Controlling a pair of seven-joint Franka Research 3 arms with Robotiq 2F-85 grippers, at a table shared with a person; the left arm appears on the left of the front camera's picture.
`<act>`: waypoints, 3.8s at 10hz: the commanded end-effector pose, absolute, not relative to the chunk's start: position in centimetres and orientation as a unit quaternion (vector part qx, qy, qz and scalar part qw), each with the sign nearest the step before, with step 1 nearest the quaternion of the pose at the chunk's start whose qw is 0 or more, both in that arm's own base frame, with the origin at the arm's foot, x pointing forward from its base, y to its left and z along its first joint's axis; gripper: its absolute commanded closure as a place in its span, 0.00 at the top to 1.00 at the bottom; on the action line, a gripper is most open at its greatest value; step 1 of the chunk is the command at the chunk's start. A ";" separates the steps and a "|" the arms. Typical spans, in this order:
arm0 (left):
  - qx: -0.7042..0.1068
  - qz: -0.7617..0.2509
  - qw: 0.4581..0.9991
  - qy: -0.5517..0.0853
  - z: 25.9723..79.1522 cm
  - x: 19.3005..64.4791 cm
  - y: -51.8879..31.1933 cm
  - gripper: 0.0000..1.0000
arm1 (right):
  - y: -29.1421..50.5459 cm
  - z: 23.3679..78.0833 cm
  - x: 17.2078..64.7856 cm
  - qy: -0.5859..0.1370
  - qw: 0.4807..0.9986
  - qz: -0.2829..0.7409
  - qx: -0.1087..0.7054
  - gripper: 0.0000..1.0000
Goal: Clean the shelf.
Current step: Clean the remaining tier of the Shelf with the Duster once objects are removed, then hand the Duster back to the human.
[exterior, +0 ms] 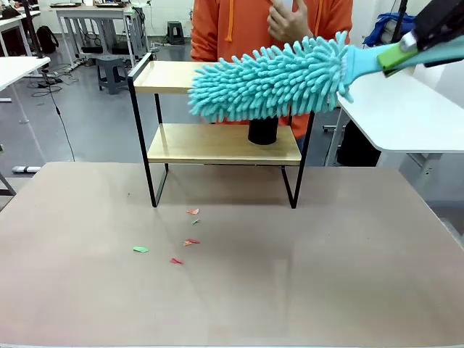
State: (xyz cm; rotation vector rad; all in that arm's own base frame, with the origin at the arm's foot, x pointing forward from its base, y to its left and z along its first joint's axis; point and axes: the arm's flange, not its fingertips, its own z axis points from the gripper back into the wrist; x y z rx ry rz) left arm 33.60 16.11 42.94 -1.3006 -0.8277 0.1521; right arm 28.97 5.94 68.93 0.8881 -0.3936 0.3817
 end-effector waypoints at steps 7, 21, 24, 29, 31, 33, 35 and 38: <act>-0.589 0.059 0.711 -0.380 42.9 33.3 15.8 1.00 | -18.0 54.3 28.0 -0.213 0.786 -0.258 0.520 0.13; -0.589 0.059 0.711 -0.380 42.9 33.3 15.8 1.00 | -17.9 49.2 29.5 -0.181 0.804 -0.286 0.489 0.13; -0.644 -0.063 0.631 -0.427 54.1 31.4 14.1 1.00 | -24.1 53.6 24.4 -0.212 0.756 -0.224 0.577 0.13; -0.698 -0.277 0.614 -0.243 60.0 30.0 -3.2 1.00 | -18.6 61.9 14.5 -0.131 0.827 0.104 0.536 0.13; -0.708 -0.305 0.617 -0.157 57.9 28.9 -8.7 1.00 | -12.7 61.7 14.3 -0.105 0.828 0.220 0.504 0.13; -0.702 -0.301 0.618 -0.188 58.5 29.1 -8.5 1.00 | -14.1 62.9 14.0 -0.093 0.837 0.158 0.515 0.13; -0.702 -0.289 0.631 -0.160 56.7 29.3 -9.4 1.00 | -11.5 62.0 14.9 -0.097 0.848 0.173 0.492 0.13; -0.700 -0.354 0.610 -0.116 56.4 31.5 -15.7 1.00 | -3.7 64.7 18.6 -0.043 0.821 0.297 0.486 0.13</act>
